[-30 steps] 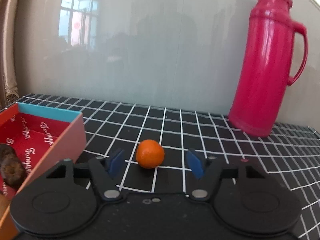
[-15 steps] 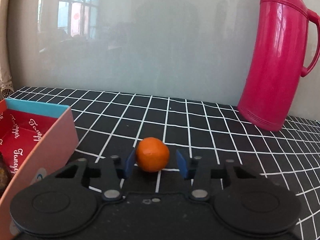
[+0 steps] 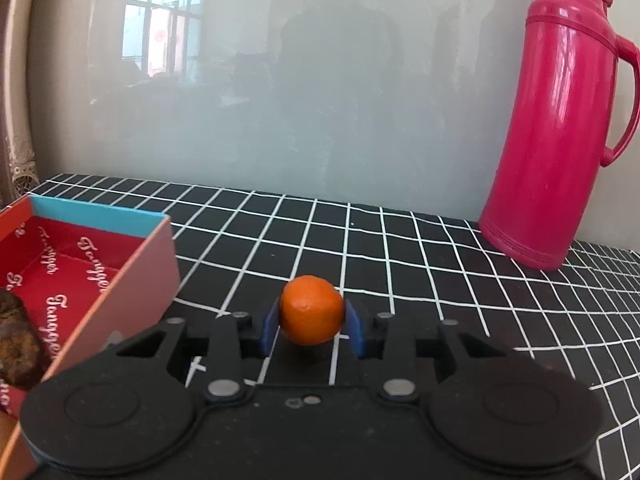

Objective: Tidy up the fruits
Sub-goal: 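Carry the small tangerine into the red box and open the right tool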

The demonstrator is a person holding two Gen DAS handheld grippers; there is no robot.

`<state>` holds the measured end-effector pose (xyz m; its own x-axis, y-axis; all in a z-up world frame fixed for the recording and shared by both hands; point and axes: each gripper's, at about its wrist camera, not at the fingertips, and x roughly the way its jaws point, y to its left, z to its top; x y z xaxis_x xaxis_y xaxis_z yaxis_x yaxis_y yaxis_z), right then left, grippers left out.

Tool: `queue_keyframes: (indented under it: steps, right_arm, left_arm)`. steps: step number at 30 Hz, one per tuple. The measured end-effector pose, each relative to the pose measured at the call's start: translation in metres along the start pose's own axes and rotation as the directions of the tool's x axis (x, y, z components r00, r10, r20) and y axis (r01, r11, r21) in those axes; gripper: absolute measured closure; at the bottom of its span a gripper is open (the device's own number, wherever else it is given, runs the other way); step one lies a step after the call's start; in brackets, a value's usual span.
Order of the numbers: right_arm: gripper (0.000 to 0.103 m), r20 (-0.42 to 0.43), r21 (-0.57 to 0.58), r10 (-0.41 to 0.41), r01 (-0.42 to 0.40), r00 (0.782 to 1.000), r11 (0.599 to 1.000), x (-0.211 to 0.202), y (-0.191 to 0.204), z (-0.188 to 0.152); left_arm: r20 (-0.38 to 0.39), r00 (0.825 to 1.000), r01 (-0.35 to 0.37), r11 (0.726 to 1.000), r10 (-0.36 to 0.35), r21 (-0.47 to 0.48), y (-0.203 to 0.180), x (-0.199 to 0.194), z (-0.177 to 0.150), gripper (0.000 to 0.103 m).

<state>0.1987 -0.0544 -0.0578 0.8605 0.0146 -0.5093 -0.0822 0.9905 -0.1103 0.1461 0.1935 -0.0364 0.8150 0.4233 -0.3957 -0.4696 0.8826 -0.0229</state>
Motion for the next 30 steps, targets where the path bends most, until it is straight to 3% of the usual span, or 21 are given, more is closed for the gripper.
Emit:
queue_keyframes:
  steps: [12, 23, 30]
  right_arm:
    - [0.07, 0.096, -0.043, 0.028, -0.024, 0.995, 0.999, -0.066, 0.006, 0.014]
    - [0.07, 0.168, -0.143, 0.162, -0.139, 0.972, 0.98, -0.112, 0.049, 0.016]
    - [0.07, 0.143, -0.174, 0.218, -0.192, 0.965, 0.966, -0.115, 0.074, 0.009]
  left_arm:
    - [0.005, 1.0, 0.022, 1.0, -0.022, 0.001, -0.002, -0.014, -0.003, 0.004]
    - [0.027, 0.999, 0.034, 0.999, -0.034, -0.007, 0.008, -0.042, -0.007, 0.004]
    - [0.039, 0.996, 0.085, 0.996, -0.084, -0.027, 0.01, -0.074, -0.023, 0.004]
